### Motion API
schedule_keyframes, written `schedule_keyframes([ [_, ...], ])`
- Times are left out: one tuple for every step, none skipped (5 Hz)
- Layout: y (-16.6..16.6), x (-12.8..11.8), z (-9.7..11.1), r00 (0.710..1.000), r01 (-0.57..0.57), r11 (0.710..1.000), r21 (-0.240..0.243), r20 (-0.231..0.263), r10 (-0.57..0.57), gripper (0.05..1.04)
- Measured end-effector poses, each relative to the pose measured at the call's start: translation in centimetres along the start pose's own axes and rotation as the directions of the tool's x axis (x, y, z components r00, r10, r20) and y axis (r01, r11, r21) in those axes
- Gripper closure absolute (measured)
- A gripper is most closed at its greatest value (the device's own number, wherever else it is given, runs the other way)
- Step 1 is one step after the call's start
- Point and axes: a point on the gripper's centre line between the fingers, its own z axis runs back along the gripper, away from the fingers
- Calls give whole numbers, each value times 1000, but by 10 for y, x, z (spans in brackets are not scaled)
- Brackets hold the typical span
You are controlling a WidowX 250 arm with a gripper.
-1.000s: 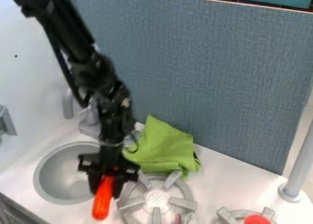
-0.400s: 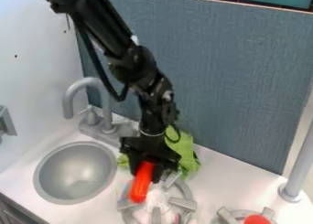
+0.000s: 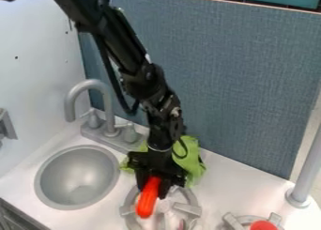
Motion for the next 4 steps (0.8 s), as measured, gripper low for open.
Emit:
schedule_keyframes([
  [-3, -6, -13, 998, 26, 1000, 3, -58, -26, 525],
  [-17, -15, -17, 989, 101, 995, -3, -108, -101, 525],
  [-20, -16, -18, 982, 141, 990, -1, -129, -140, 525],
  [-20, -16, -19, 981, 142, 990, 3, -136, -140, 525],
])
